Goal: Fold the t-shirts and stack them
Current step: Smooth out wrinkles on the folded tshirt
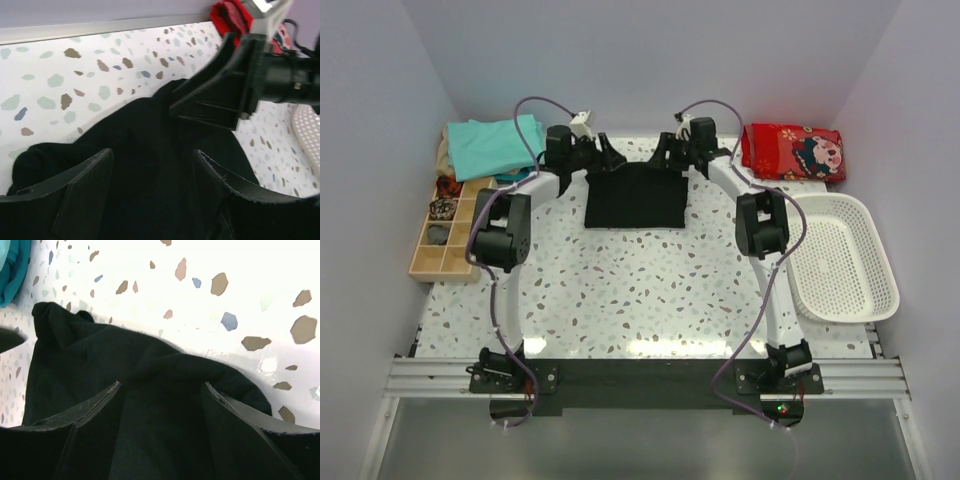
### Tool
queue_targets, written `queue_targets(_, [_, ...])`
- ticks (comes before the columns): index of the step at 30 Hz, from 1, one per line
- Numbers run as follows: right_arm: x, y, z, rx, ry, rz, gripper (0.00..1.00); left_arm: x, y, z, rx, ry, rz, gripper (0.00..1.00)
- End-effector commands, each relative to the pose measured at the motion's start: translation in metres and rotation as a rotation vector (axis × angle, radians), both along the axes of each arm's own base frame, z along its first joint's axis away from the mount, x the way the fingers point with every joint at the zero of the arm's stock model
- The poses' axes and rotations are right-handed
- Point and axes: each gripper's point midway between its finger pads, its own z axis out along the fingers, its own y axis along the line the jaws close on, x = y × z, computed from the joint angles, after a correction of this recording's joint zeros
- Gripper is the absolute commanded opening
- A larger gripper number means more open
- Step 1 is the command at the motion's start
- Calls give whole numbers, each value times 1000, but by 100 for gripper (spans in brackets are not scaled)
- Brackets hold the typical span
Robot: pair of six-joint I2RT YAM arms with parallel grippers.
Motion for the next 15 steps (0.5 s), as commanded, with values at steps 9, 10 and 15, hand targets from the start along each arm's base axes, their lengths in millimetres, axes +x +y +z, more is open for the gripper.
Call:
queue_targets(9, [-11, -22, 99, -41, -230, -29, 68, -34, -26, 27, -46, -105, -222, 69])
queue_targets(10, [-17, -21, 107, -27, -237, -8, 67, -29, -27, 23, -40, -97, -220, 69])
queue_targets(15, [-53, -10, 132, 47, -228, 52, 68, -25, -23, -31, -17, 8, -201, 68])
